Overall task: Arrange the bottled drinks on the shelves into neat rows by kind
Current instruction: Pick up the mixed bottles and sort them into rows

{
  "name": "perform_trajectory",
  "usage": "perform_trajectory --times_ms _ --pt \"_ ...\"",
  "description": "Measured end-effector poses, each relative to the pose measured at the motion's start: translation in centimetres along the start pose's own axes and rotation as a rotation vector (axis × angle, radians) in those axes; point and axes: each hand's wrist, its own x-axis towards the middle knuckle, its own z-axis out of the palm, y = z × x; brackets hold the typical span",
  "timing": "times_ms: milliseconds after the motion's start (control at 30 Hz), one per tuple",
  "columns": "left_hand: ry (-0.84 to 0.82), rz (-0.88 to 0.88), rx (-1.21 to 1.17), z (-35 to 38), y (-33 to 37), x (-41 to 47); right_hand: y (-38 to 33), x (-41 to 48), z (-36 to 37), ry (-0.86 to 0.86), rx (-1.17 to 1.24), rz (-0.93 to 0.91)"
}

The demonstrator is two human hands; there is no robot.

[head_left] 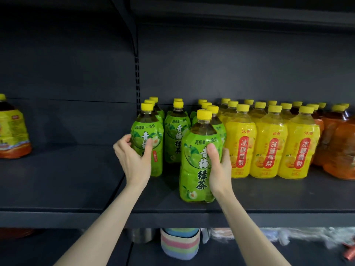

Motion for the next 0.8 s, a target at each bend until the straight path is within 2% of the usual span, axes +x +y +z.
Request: perform_trajectory --times_ms 100,267,400,633,800 --pt "-0.092 -0.034 0.012 -0.1 -1.5 1.5 0.0 -0.3 2.9 0.056 -0.051 -0.023" --pt "-0.257 -0.059 -0.144 0.4 -3.1 2.8 0.4 -0.5 5.0 0.179 -0.094 -0.054" --pt "-0.240 -0.095 -0.237 0.9 -3.2 2.7 0.9 -0.2 6.0 0.326 -0.202 -0.091" --pt "-0.205 -0.076 -0.231 1.1 -3.5 2.3 2.0 0.4 7.4 0.413 -0.290 -0.147" --pt "-0.203 -0.080 -0.186 0.8 -2.9 2.2 2.1 0.8 8.1 0.416 -0.370 -0.182"
